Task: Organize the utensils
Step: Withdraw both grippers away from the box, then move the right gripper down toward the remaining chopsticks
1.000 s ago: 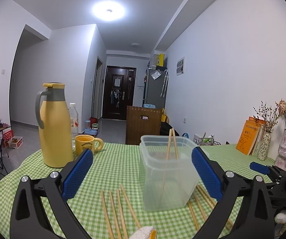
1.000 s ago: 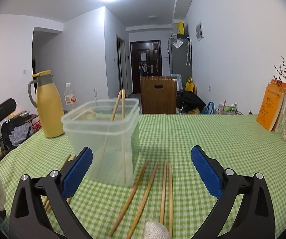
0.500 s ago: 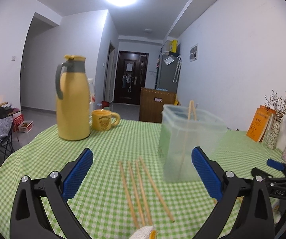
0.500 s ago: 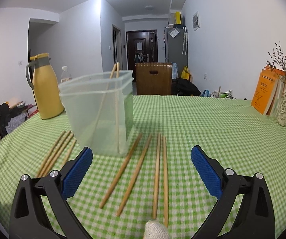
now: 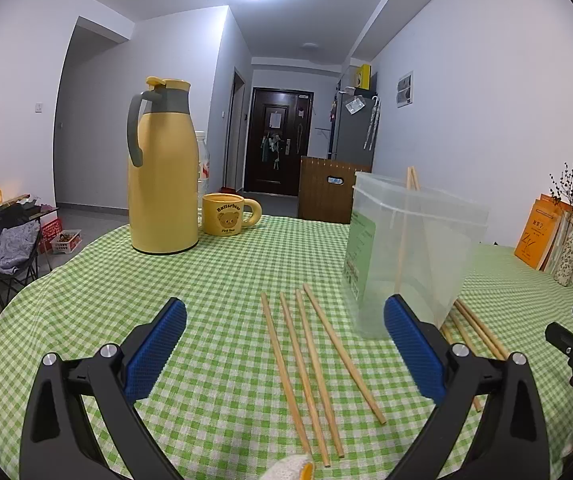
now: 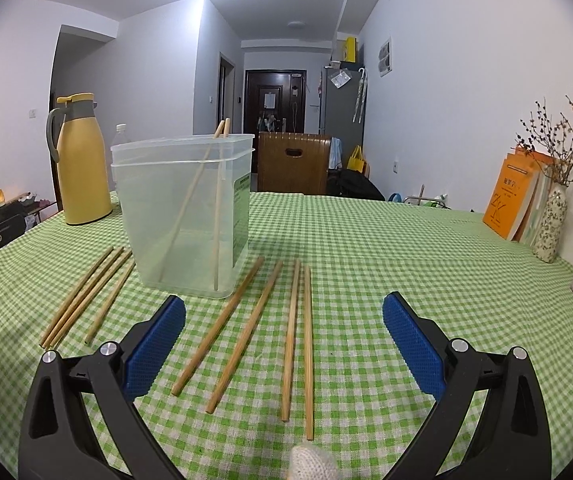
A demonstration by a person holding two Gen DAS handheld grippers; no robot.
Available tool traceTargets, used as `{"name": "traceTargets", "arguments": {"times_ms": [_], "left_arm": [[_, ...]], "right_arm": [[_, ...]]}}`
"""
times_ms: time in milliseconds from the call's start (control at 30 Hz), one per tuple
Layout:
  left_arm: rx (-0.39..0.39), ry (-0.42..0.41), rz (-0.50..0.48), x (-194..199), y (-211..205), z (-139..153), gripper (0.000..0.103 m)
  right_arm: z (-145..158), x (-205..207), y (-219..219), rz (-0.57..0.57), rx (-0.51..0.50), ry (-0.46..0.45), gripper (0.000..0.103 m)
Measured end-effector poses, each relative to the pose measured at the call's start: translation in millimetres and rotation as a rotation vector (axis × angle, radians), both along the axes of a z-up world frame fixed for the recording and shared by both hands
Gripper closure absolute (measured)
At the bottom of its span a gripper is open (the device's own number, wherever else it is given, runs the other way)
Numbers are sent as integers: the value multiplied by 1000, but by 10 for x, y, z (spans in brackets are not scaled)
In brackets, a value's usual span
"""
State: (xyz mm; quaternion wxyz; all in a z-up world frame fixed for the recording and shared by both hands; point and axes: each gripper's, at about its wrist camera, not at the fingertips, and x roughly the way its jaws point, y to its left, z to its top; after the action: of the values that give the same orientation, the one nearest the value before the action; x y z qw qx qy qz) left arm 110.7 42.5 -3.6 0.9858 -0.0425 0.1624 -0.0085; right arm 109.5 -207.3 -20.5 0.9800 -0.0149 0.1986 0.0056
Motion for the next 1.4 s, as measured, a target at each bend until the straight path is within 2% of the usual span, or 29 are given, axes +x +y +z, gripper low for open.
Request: {"name": "traceTargets", "arguments": {"times_ms": [200, 400, 667, 800, 1033, 1067, 1100, 1133, 1267, 1300, 1400], "left_arm": [[6, 2, -3, 17, -16, -34, 7], [4, -4, -8, 4, -21, -32, 7], [-12, -16, -13, -21, 1, -15, 7], [-22, -21, -15, -37, 17, -6, 7], [-49, -37, -12, -72, 61, 17, 7], [-52, -35, -14, -69, 64, 18, 7], [-54, -34, -14, -67, 68, 18, 7], [-56, -35, -15, -67, 70, 19, 7], [-59, -42, -14, -75, 79, 25, 7], [-60, -43, -14, -77, 82, 26, 7], [-62, -45, -13, -82, 85, 27, 7]], "right_arm": [[-6, -20, -6, -14, -7, -8, 8], [12, -4, -116, -41, 32, 24, 8], [19, 255, -310, -67, 39, 162, 8], [-13, 440, -334, -30, 41, 276, 8], [-112, 709, -302, -3, 25, 415, 8], [-121, 748, -290, -2, 14, 431, 10], [-130, 798, -272, 4, -6, 452, 22], [-138, 828, -275, 13, -9, 466, 38], [-201, 1003, -281, 28, -26, 564, 53], [-227, 1046, -283, 39, -15, 595, 61], [-272, 1161, -299, 51, 1, 650, 73]]}}
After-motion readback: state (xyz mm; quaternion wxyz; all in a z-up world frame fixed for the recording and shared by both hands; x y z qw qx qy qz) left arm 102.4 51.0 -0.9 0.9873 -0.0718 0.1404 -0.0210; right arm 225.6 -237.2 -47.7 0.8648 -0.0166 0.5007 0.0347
